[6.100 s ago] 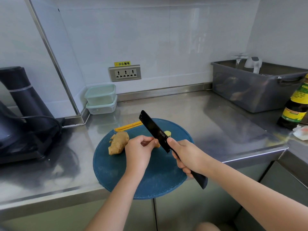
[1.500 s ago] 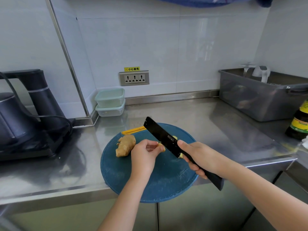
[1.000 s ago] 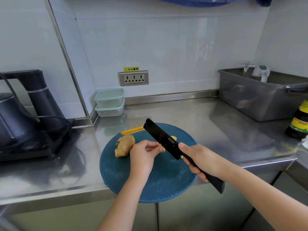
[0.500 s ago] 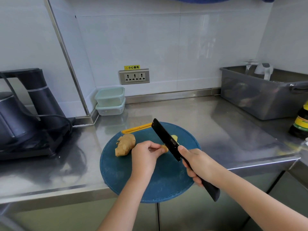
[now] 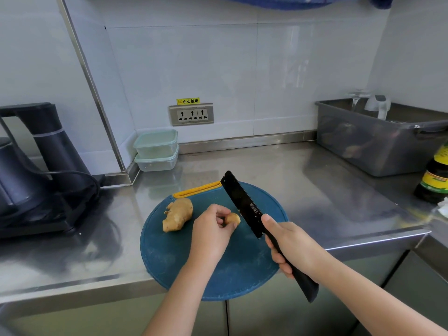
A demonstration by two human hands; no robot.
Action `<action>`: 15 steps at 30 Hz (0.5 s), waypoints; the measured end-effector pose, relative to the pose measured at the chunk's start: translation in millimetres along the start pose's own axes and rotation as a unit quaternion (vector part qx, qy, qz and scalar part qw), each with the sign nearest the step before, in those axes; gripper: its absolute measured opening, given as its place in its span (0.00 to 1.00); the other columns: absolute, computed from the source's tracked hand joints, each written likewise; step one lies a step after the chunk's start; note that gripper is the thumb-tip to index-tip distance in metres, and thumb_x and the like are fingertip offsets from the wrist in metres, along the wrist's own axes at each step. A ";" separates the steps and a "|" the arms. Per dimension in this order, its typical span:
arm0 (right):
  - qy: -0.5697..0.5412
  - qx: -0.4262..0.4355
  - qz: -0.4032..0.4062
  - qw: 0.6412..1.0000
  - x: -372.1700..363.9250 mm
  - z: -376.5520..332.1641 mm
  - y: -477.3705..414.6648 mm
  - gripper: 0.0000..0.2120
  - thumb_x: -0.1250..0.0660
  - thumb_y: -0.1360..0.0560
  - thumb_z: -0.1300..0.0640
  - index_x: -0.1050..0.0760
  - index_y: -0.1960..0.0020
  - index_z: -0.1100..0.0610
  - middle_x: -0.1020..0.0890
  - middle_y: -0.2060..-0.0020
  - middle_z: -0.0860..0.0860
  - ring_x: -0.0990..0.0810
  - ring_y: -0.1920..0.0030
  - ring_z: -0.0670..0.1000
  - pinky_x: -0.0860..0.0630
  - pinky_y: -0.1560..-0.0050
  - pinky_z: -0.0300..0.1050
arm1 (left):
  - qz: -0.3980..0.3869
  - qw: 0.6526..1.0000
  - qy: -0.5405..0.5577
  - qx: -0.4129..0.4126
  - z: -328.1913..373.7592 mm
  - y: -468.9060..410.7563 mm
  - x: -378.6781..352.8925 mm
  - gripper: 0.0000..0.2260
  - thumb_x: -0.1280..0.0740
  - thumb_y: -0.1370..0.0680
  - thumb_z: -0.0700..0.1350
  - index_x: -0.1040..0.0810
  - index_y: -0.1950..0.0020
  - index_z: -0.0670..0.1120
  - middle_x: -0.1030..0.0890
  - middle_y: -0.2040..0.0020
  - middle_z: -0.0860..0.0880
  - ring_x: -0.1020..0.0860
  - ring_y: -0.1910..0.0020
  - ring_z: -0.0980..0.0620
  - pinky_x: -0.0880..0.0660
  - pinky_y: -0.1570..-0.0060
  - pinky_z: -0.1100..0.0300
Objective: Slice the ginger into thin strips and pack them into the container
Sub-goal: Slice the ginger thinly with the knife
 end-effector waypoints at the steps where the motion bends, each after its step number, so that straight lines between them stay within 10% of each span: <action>1: 0.011 -0.002 0.005 1.000 -0.2 -0.1 2.2 0.25 0.49 0.20 0.38 0.35 0.62 0.57 0.33 0.77 0.52 0.36 0.80 0.49 0.33 0.77 0.40 | 0.008 1.000 0.013 0.001 0.9 1.0 1.8 0.08 0.26 0.28 0.43 0.23 0.52 0.49 0.22 0.60 0.57 0.25 0.61 0.61 0.29 0.61 0.74; 15: 0.073 -0.052 -0.010 0.996 -12.6 -13.5 10.3 0.20 0.50 0.17 0.44 0.36 0.61 0.58 0.33 0.75 0.50 0.35 0.85 0.46 0.33 0.79 0.39 | 0.000 0.997 0.077 0.009 -5.9 -1.7 5.5 0.05 0.27 0.27 0.45 0.21 0.60 0.49 0.19 0.63 0.53 0.21 0.62 0.59 0.27 0.61 0.69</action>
Point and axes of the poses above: each hand's wrist, its own y-axis away from the middle knuckle, its own x-axis out of the back of the hand, z = x × y, the point moved 9 cm from there along -y, towards the middle knuckle
